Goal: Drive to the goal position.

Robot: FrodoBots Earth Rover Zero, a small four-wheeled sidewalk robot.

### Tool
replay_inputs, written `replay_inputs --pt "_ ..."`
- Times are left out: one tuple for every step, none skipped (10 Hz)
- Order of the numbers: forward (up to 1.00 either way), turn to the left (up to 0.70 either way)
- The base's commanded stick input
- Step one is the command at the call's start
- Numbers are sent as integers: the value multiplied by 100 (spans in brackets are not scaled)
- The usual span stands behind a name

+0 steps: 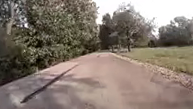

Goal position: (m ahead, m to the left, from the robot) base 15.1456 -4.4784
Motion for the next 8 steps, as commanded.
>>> replay_inputs --pt "70 10" --pt "70 0" --pt "70 0" --pt "70 0" --pt "70 0" --pt "70 0" --pt "70 0" --pt "70 0"
